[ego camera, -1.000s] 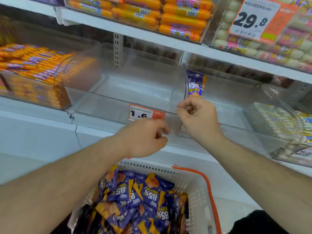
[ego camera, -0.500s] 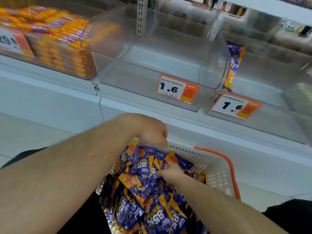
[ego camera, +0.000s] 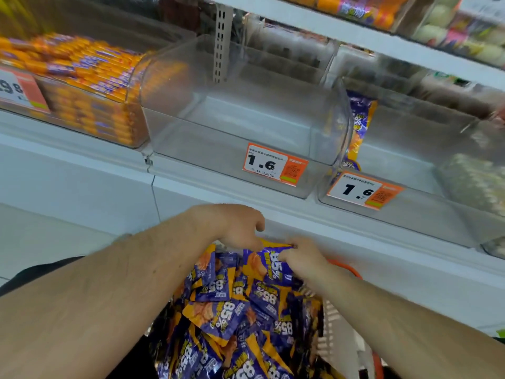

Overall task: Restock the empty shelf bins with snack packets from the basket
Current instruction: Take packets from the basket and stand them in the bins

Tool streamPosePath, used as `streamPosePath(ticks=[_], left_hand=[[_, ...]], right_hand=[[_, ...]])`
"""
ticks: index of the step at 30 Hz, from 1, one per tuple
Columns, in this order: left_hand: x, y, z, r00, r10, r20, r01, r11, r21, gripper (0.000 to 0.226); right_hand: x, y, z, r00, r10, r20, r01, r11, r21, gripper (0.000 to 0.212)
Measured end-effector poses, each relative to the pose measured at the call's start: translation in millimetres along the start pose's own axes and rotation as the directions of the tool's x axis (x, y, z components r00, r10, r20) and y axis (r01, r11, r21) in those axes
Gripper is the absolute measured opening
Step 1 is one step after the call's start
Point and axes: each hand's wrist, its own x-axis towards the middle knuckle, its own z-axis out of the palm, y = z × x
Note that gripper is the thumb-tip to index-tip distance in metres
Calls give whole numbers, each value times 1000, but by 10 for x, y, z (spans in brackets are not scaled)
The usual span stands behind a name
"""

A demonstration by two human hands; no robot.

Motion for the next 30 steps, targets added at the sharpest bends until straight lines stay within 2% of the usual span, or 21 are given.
streamPosePath(ticks=[3,4,6,7,8,9,12,14,19,24,25,27,28,29,30], left_hand=[[42,23,42,994,2,-113,-2,1000,-1,65],[69,43,48,992,11,-124,-15,999,-35,60],[129,106,58,988,66,-141,-92,979,-182,21],[131,154,59,980,108,-166,-145,961,-234,14],[134,194,69,972,133,-196,-186,940,-286,19],[137,222,66,964,137,-229,-213,912,-351,18],[105,231,68,942,95,-322,-271,780,-563,5],[45,259,42,923,87,-376,-328,689,-647,11],[-71,509,-108,857,96,-507,-470,551,-689,17],[-25,903,-386,833,117,-541,-531,447,-720,13],[-5,985,-465,805,107,-583,-560,460,-689,11],[124,1065,-644,664,22,-748,-591,629,-506,23],[215,1056,-732,574,-20,-819,-546,736,-400,34],[304,1022,-806,514,-49,-856,-465,822,-327,42],[387,979,-860,495,-57,-867,-390,877,-280,46]], right_hand=[[-104,-294,-412,974,-205,99,216,970,-113,22],[-152,-385,-520,957,-255,136,271,956,-114,28],[-277,-560,-705,936,-301,180,319,945,-78,30],[-346,-629,-787,929,-326,175,339,939,-51,19],[-401,-664,-854,924,-346,161,353,935,-18,9],[-473,-717,-929,919,-367,141,368,930,23,10],[-624,-755,-1115,936,-343,81,320,924,210,5],[-706,-715,-1243,950,-312,28,292,914,282,5],[-864,-670,-1462,932,-362,15,329,863,383,16],[-968,-853,-1743,926,-377,0,331,813,479,13],[-948,-875,-1830,926,-377,1,327,807,492,13],[-871,-954,-2054,950,-302,-75,299,817,493,10],[-797,-983,-2182,962,-242,-128,274,829,488,12],[-669,-985,-2329,968,-184,-169,244,843,479,18],[-527,-990,-2460,972,-128,-196,209,853,478,22]])
